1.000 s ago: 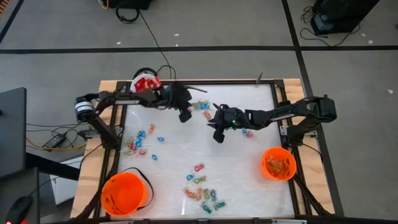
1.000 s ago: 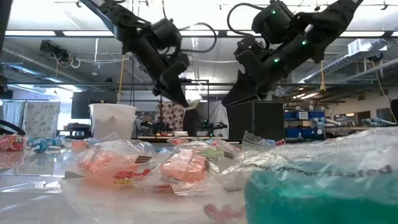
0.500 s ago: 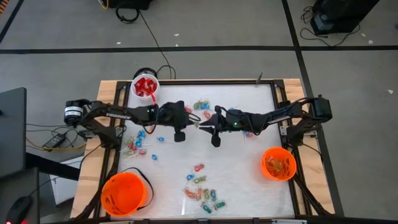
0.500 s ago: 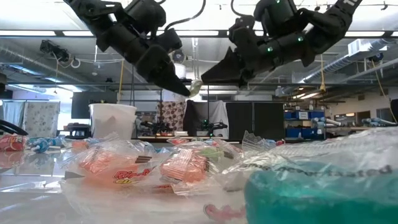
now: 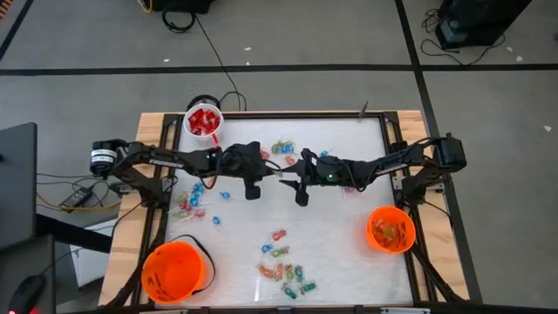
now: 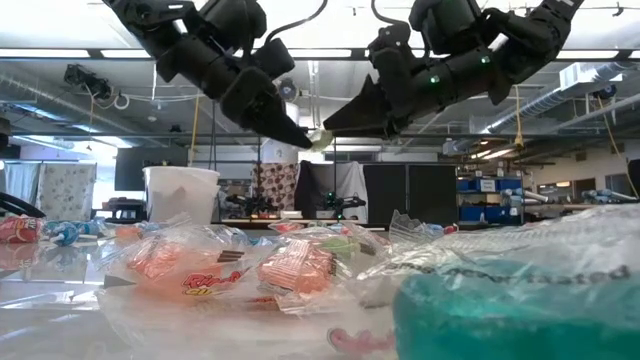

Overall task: Sort candy by brand, put in halloween buckets
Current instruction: Put the green candy into the right orange bucket

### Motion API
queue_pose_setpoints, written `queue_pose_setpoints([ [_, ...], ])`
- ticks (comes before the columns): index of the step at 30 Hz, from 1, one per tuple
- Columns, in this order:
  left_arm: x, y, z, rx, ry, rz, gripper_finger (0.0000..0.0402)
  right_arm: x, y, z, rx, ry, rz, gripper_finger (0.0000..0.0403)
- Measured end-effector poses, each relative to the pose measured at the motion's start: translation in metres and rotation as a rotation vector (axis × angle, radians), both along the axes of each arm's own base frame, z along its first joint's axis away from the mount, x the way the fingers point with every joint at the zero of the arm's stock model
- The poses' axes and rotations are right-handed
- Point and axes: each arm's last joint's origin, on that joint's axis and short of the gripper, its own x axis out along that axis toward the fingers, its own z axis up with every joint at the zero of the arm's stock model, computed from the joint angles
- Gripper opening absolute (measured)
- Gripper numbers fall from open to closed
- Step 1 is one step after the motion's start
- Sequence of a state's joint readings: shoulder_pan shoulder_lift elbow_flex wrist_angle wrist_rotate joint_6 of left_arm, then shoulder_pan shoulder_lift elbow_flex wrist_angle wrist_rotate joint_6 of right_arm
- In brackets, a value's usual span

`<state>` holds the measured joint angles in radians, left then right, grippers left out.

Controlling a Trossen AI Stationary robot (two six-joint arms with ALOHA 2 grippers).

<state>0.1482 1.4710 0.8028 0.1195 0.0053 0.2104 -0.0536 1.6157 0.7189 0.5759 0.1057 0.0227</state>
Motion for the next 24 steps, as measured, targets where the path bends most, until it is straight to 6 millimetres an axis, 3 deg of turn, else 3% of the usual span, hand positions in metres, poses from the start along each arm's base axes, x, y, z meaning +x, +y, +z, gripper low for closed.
queue_pose_setpoints([
  [3,0.001,-0.001,0.002,-0.016,-0.024,-0.032,0.0007,0.0,0.0,0.0,-0.001,0.001,-0.005,0.0207],
  [6,0.002,-0.003,0.003,-0.025,-0.044,-0.05,0.0007,0.0,-0.001,0.0,-0.003,0.0,-0.031,0.0206],
  [9,0.003,-0.005,0.004,-0.026,-0.046,-0.057,0.0007,0.0,0.0,0.0,-0.004,0.002,-0.039,0.0163],
  [14,0.003,-0.006,0.003,-0.079,-0.044,-0.032,0.0009,-0.001,0.006,-0.003,-0.02,0.037,-0.018,0.0026],
  [21,0.002,-0.01,0.001,-0.114,-0.025,0.009,0.0045,-0.014,0.017,-0.007,-0.045,0.203,-0.053,0.0012],
  [24,-0.002,-0.007,-0.004,-0.075,0.045,0.118,0.0071,-0.031,0.021,0.009,-0.04,0.253,-0.083,0.0012],
])
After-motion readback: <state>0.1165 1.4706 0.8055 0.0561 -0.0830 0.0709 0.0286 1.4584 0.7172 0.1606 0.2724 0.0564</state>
